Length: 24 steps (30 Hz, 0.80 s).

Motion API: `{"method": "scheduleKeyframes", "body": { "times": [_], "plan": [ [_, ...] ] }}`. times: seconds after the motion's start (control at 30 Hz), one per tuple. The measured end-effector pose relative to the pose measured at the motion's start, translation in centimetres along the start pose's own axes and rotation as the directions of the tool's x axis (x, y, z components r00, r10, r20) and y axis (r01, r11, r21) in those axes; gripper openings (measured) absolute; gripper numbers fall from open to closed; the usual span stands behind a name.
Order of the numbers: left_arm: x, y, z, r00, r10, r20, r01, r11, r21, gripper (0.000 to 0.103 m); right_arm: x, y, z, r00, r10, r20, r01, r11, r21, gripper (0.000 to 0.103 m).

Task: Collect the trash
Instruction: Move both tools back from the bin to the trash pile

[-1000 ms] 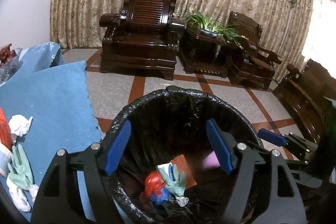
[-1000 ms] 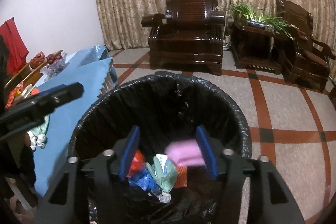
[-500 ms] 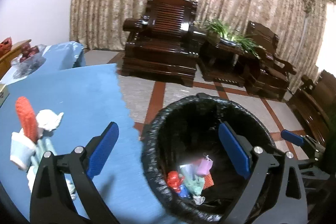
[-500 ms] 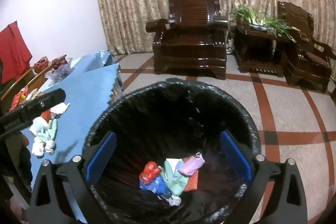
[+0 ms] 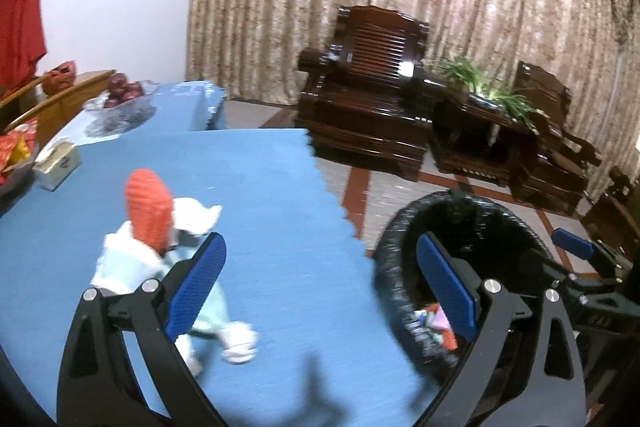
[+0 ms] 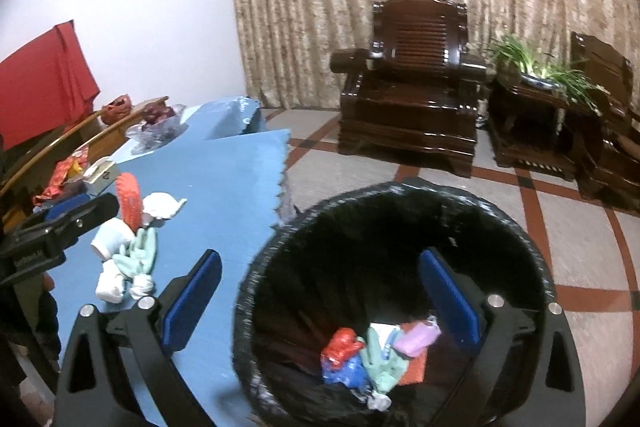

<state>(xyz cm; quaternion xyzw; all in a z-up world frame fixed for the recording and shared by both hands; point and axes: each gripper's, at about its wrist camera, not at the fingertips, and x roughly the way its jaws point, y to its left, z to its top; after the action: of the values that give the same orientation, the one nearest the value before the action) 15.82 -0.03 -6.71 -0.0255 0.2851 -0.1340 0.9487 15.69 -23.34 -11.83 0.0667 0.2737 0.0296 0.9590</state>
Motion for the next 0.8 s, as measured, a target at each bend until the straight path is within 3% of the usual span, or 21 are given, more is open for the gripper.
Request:
{"method": "scheduleKeyframes", "body": {
  "times": [0.37,0.8],
  "plan": [
    [-3.5,7.7,-0.9,0.989,0.149,0.024,-0.147,0.986,-0.075,0.094,2.1,6.9,0.5,0.992,0.125,-0.005,-0.125,0.989,-0.083,0.097],
    [-5.0,14.5,-3.4,0.963,0.269,0.003,-0.266,0.955,-0.132,0.094,6.2,14.7,-0.3,0.962,0.262,-0.071,-0.27,0.95,-0.153,0.097]
  ]
}}
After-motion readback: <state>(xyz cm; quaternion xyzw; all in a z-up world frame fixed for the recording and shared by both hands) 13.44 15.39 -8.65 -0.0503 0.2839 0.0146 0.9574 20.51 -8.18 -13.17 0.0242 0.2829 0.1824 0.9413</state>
